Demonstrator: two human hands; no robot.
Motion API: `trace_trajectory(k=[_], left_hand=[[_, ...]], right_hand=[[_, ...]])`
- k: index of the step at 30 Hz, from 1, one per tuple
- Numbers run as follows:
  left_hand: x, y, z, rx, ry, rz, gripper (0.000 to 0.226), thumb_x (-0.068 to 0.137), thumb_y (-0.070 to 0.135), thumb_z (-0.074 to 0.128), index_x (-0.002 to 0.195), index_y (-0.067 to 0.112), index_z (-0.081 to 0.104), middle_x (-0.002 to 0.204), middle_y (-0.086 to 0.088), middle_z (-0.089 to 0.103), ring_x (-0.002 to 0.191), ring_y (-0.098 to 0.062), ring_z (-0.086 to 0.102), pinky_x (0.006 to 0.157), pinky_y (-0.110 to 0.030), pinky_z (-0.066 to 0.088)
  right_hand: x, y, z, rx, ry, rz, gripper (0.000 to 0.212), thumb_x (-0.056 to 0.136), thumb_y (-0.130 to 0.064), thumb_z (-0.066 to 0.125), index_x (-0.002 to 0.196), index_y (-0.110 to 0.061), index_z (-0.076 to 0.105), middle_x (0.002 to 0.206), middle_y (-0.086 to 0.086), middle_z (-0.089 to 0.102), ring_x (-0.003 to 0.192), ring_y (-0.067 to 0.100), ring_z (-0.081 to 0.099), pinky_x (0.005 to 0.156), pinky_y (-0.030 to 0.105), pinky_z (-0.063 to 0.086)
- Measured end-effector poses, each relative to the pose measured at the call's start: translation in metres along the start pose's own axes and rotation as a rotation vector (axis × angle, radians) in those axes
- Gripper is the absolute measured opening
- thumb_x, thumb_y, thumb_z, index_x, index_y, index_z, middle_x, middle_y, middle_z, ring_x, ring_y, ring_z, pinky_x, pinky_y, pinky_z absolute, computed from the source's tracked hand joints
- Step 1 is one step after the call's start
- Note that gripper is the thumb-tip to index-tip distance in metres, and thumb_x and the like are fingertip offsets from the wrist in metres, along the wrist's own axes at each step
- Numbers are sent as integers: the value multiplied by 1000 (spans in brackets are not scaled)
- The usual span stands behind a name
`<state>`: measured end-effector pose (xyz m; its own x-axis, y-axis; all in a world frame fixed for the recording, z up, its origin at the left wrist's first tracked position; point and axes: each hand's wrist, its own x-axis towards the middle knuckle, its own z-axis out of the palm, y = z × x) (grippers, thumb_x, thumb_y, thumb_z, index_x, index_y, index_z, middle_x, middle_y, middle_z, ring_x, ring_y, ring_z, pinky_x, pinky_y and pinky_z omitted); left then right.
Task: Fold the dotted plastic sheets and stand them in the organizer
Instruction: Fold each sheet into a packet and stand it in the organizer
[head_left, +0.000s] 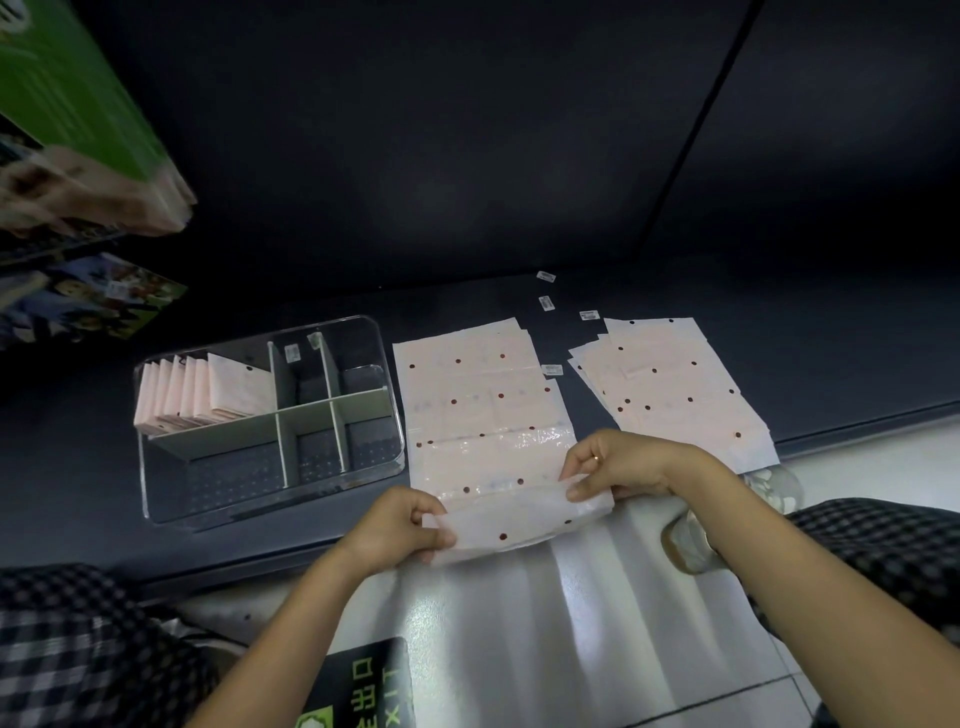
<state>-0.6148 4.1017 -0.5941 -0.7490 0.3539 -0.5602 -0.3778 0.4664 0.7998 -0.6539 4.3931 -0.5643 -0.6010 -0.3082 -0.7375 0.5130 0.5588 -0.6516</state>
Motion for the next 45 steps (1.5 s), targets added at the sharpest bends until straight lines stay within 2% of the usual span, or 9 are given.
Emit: trace_trajectory(k=[8, 12, 15, 18, 22, 25, 29, 34, 45], left_hand=[[6, 3, 3, -143, 301, 104, 15, 69, -2, 80, 69, 7, 68, 68, -11, 64, 62, -19, 54, 64, -28, 46], [11, 2, 3, -285, 346, 119, 13, 85, 6, 66, 81, -7, 66, 67, -12, 61, 69, -24, 59, 57, -20, 54], [12, 3, 2, -328, 295, 113, 23, 88, 6, 62, 86, -16, 56, 68, -13, 52, 69, -19, 56, 61, -23, 57], [12, -2, 2, -257, 198, 88, 9, 85, 2, 66, 83, -2, 58, 47, 13, 44, 57, -6, 51, 68, -29, 56], [15, -9, 8, -259, 203, 15, 35, 86, 3, 65, 58, 7, 44, 43, 11, 34, 49, -10, 42, 54, -19, 49], [18, -14, 11, -340, 311, -15, 32, 82, 0, 69, 57, 9, 51, 47, 7, 46, 47, -8, 51, 57, -19, 53], [17, -12, 10, -437, 381, 15, 19, 76, -5, 73, 66, 4, 60, 56, -3, 59, 52, -11, 57, 53, -16, 53], [16, -8, 8, -404, 428, 79, 19, 70, -5, 77, 64, 5, 61, 51, 2, 59, 53, -12, 56, 64, -26, 53], [14, 14, 7, -505, 391, 171, 13, 84, 12, 69, 72, 12, 71, 71, 2, 66, 67, -5, 61, 60, -20, 56]], right_hand=[[1, 15, -13, 239, 155, -74, 5, 82, -15, 71, 84, -10, 71, 77, -1, 69, 78, 11, 65, 74, 22, 52], [3, 16, -14, 222, 355, -123, 47, 74, -23, 78, 50, -23, 39, 53, -3, 29, 51, 12, 28, 51, 23, 28], [5, 17, -14, 306, 403, -167, 53, 74, -22, 79, 48, -24, 33, 51, -5, 23, 47, 12, 17, 43, 19, 16], [6, 16, -12, 396, 435, -184, 33, 81, -27, 72, 60, -14, 50, 61, 5, 42, 52, 13, 32, 46, 17, 31], [7, 16, -12, 498, 387, -179, 30, 89, -19, 62, 104, 6, 65, 98, 18, 66, 90, 25, 55, 91, 43, 46], [3, 14, -15, 491, 387, -150, 40, 86, -16, 66, 106, 17, 56, 89, 13, 59, 72, 21, 49, 61, 26, 43], [2, 16, -20, 472, 424, -117, 21, 82, -21, 71, 67, -9, 61, 64, -1, 54, 43, 4, 31, 36, 14, 22], [1, 22, -26, 605, 420, -115, 9, 88, -14, 64, 86, -7, 70, 57, -5, 57, 49, 2, 41, 39, 11, 32], [-9, 24, -28, 463, 314, -178, 28, 75, 5, 71, 61, -11, 53, 59, 2, 66, 63, 10, 67, 58, 14, 51]])
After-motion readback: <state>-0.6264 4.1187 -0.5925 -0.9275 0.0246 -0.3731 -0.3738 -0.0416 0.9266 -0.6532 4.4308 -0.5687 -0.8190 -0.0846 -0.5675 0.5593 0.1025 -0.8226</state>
